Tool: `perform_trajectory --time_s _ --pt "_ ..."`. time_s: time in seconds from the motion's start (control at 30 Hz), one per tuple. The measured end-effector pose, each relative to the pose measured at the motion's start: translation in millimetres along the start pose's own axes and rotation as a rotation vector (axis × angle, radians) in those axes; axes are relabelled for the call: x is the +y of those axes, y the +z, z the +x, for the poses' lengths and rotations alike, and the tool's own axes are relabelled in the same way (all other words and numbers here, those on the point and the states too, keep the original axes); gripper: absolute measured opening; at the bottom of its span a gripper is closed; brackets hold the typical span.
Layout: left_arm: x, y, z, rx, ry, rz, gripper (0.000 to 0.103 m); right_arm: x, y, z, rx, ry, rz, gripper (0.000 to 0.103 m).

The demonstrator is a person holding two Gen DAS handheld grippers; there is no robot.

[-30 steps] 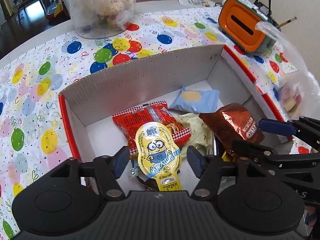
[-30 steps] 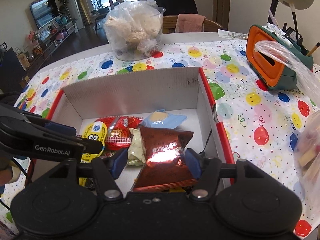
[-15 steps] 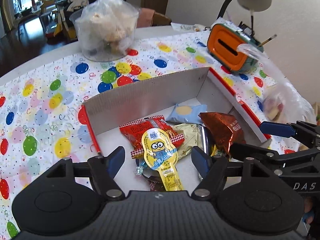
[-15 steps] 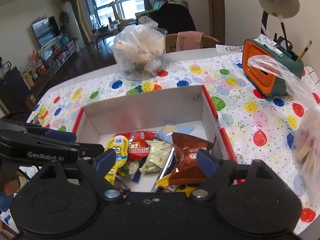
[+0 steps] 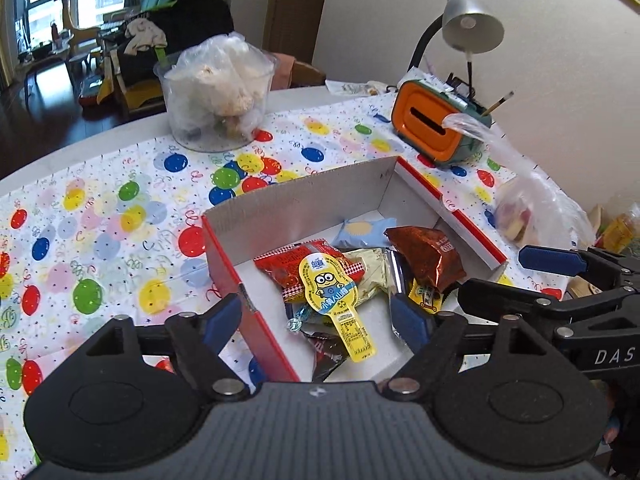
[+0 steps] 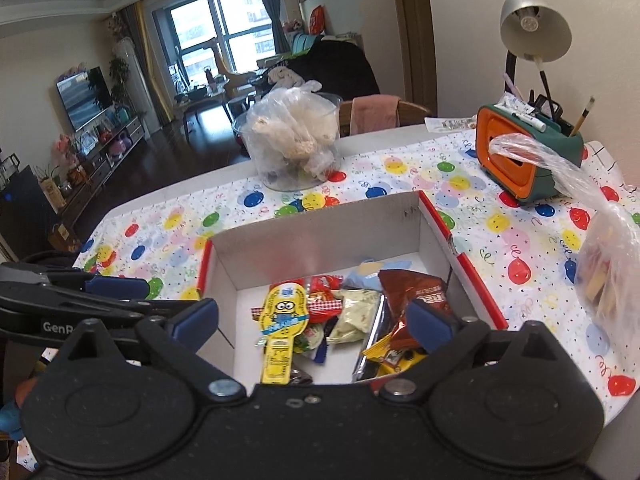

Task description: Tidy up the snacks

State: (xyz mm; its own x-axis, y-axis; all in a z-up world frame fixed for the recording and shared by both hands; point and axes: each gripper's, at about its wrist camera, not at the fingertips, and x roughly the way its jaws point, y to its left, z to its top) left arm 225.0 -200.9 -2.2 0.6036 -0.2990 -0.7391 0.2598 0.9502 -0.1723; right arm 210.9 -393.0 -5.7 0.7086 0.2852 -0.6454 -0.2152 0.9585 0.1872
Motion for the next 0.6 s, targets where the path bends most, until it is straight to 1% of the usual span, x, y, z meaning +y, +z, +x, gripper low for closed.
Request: perform_trajectory --time_s 0.13,0.2,0.23,0.27,0.43,0.6 --pt "5 -6 -16 -0.032 -0.005 0.009 0.086 10 -4 -11 -0.028 0.004 0.018 0.103" --pt "7 -9 -23 -0.042 -0.012 0.008 0.092 14 -6 -16 -0.043 0.005 0.025 0.103" --pt "9 -11 -26 -0.05 -0.013 0.007 0.096 16 -7 -19 -0.048 0.005 0.029 0.103" --pt "10 -13 -29 -0.057 -0.015 0.007 0.098 18 -9 -21 -0.052 0.005 0.036 0.103" --pt "13 -19 -42 -0.076 -0.015 0.011 0.099 24 -15 -29 -0.072 0.009 0.069 0.103" --pt "14 -26 -53 -0.085 -0.019 0.017 0.099 34 -24 -38 -0.103 -0.003 0.041 0.103"
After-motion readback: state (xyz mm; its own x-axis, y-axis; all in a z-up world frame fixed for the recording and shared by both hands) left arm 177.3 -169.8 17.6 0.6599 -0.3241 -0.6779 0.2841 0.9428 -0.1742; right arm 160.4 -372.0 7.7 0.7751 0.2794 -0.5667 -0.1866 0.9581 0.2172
